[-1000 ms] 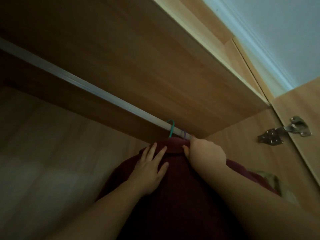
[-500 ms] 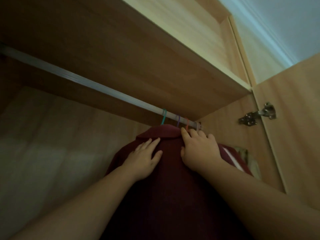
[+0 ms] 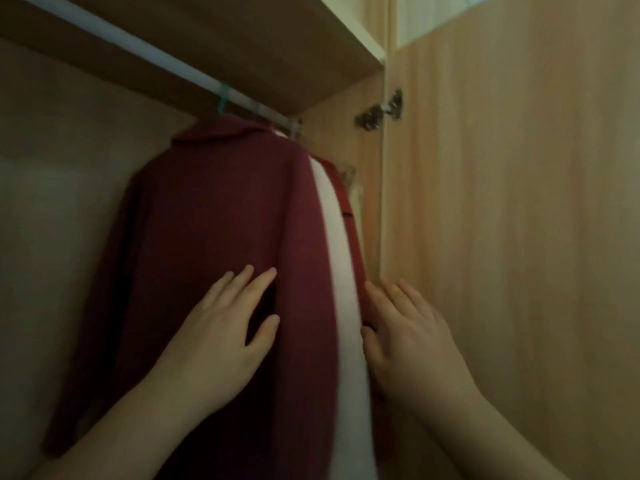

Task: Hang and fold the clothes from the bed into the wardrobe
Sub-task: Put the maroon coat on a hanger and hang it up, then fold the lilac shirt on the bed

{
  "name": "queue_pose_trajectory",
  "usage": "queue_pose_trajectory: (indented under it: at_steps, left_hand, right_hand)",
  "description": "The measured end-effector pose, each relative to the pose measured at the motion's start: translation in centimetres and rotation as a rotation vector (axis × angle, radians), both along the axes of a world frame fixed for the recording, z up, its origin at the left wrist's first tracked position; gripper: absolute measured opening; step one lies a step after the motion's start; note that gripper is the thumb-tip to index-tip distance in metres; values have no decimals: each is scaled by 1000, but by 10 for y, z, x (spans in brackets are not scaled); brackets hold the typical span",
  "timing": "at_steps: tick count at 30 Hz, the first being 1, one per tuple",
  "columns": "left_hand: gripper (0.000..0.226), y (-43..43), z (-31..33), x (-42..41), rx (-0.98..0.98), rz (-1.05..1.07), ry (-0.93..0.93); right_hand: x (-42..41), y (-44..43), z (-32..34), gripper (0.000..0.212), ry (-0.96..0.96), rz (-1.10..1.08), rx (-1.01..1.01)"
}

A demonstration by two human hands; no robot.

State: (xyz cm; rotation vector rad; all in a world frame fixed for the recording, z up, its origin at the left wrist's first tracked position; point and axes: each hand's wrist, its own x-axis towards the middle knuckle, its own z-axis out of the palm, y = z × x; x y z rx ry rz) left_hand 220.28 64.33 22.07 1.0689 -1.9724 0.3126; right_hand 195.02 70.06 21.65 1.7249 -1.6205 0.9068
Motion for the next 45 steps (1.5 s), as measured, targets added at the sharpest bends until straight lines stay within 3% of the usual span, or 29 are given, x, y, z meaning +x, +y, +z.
queue_pose_trajectory:
  at_steps: [6,12,22,28,33,45]
  left_hand:
    - [70,118,-114,-127,115,-22,-222]
    - [72,251,-233,-273,390,-308,-311]
    - [70,457,-360,-461,568,-766,-584]
    - [73,508,-411,-535,581,-949,-785]
    - [72,519,-443,-600,659,-955,-750]
    - [73,483,-523,-803,848,-913,-827]
  right_hand:
    - [-114,165,-137,66,-129,-206,217]
    - [-220,380,-246,67,-304,-513,396]
    - [-302,639,-352,67,-642,-900,501]
    - [-341,689,-387,65,-780,-984,496]
    - [-389,707,-413,64,-836,-1022,552]
    - [-618,661,-489,65,-877,-940,833]
